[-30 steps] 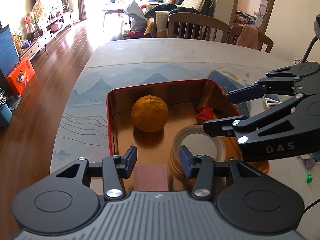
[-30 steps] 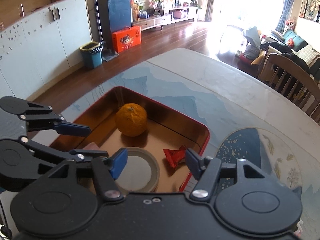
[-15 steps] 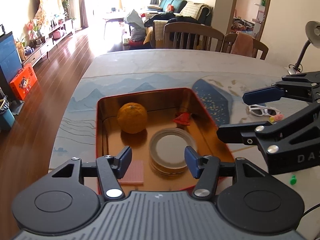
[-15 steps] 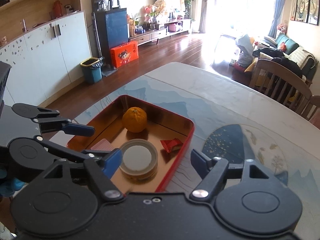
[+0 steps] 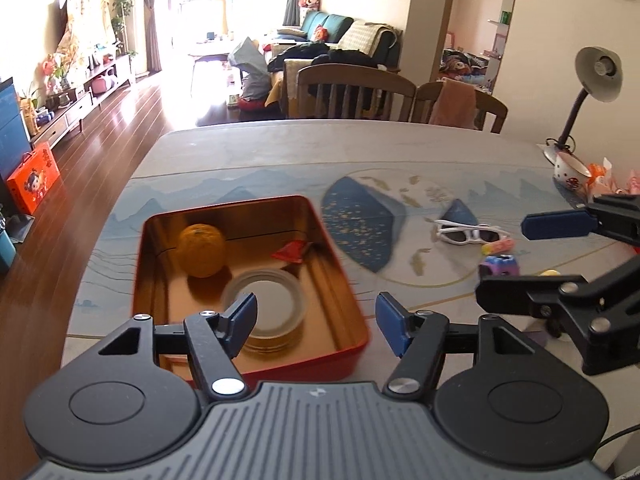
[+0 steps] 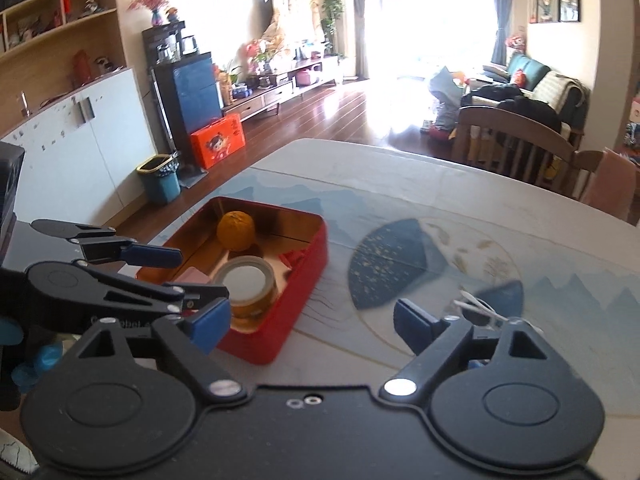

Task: Organize rigid objects
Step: 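Withdraw both tools from the tin back toward the table items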

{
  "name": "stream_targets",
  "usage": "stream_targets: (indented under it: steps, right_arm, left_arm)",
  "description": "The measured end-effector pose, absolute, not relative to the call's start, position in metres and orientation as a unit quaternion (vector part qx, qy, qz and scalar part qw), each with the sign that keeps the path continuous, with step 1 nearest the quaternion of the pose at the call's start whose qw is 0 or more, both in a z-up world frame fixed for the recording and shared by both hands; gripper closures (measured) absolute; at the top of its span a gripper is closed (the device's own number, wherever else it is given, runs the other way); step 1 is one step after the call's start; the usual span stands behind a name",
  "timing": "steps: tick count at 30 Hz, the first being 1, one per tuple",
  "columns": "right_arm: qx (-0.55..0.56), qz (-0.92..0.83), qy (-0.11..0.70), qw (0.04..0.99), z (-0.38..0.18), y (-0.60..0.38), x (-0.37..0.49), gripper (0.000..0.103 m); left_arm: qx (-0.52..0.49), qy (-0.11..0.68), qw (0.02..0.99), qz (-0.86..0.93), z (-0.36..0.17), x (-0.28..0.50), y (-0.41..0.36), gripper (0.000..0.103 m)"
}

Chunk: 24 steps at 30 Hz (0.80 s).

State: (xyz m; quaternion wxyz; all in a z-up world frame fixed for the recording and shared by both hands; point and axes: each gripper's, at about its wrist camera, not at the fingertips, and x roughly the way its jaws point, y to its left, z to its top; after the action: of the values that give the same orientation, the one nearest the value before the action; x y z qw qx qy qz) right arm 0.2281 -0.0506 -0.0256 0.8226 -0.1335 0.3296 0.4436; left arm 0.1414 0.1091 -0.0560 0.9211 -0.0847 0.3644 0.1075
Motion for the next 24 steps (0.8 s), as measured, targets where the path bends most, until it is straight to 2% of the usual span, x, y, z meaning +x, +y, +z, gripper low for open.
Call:
stream_targets:
  steps: [2,4,8,24]
  right_arm:
    - [-0.131,0.435,0.327,0.829,-0.027,-0.064,0.228,0.008]
    - [-0.124,0.426,0.328,0.834,-0.028,-0.08,0.229,0.004]
    - [-0.12,0.405,0.331,0.844,-0.034,-0.109,0.233,0.0]
    - [-0.127,0.337,0.376,0.854,-0.081,-0.212,0.258,0.0]
  left_arm:
    - [-0.085,0.364,0.922,0.103,-0.055,0.143,0.101,0.035]
    - [-0.084,0.36,0.924,0.101,-0.054,0.144,0.092,0.021]
    - [-0.082,0.354,0.927,0.095,-0.052,0.152,0.075,0.02]
    - [-0.084,0.381,0.92,0.036,-0.072,0.193,0.004,0.02]
